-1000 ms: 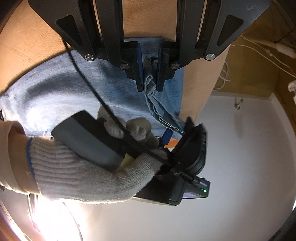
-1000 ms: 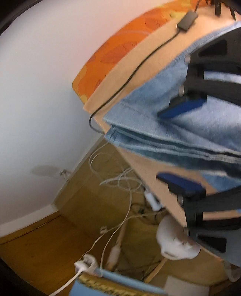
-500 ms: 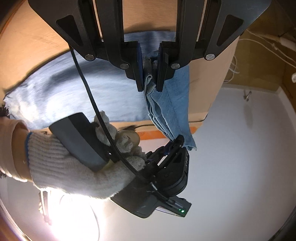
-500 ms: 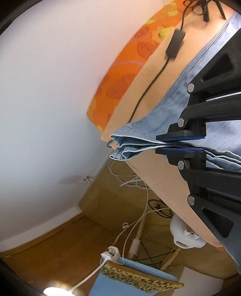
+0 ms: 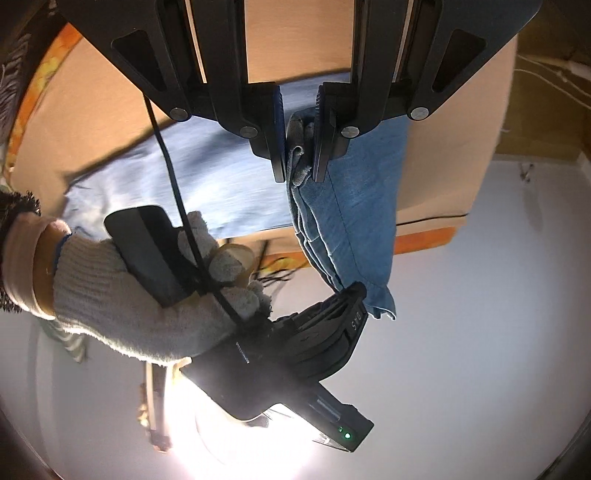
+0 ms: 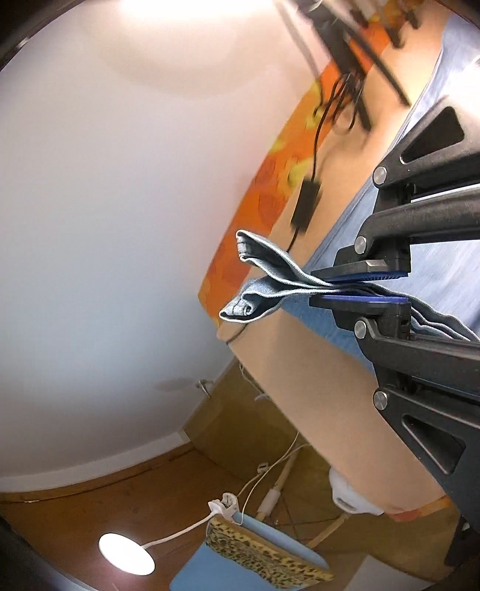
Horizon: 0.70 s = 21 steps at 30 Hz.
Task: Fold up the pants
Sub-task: 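Lift the leg ends with both tools and fold them over toward the waistband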
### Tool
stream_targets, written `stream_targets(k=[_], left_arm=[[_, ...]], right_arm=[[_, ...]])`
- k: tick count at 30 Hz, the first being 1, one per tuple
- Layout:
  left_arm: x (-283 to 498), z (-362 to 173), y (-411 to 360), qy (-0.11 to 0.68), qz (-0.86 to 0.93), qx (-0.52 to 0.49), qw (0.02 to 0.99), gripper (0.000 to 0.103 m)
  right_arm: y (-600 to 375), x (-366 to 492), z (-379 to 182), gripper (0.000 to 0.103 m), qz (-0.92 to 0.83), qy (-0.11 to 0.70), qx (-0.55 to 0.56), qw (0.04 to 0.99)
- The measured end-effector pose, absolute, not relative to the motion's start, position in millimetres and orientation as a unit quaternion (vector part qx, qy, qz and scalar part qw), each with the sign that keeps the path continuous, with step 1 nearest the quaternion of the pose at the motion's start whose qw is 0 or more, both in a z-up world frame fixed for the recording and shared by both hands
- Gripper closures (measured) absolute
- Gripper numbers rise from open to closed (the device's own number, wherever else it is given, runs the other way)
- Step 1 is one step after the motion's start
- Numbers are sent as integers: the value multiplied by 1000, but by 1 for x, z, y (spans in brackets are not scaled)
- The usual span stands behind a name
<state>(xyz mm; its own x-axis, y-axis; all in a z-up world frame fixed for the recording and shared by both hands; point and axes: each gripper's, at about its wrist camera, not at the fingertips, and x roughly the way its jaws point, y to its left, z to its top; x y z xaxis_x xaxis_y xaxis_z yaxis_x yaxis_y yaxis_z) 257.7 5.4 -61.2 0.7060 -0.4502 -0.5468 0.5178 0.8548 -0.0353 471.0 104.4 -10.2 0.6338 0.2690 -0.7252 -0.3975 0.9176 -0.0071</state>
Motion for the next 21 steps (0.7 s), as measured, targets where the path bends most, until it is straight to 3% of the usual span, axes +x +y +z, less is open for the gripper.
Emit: stream_targets(k=[21], left_arm=[[220, -53, -164, 293, -386, 63, 872, 92]], right_arm=[[-149, 398, -26, 100, 115, 387, 21, 915]])
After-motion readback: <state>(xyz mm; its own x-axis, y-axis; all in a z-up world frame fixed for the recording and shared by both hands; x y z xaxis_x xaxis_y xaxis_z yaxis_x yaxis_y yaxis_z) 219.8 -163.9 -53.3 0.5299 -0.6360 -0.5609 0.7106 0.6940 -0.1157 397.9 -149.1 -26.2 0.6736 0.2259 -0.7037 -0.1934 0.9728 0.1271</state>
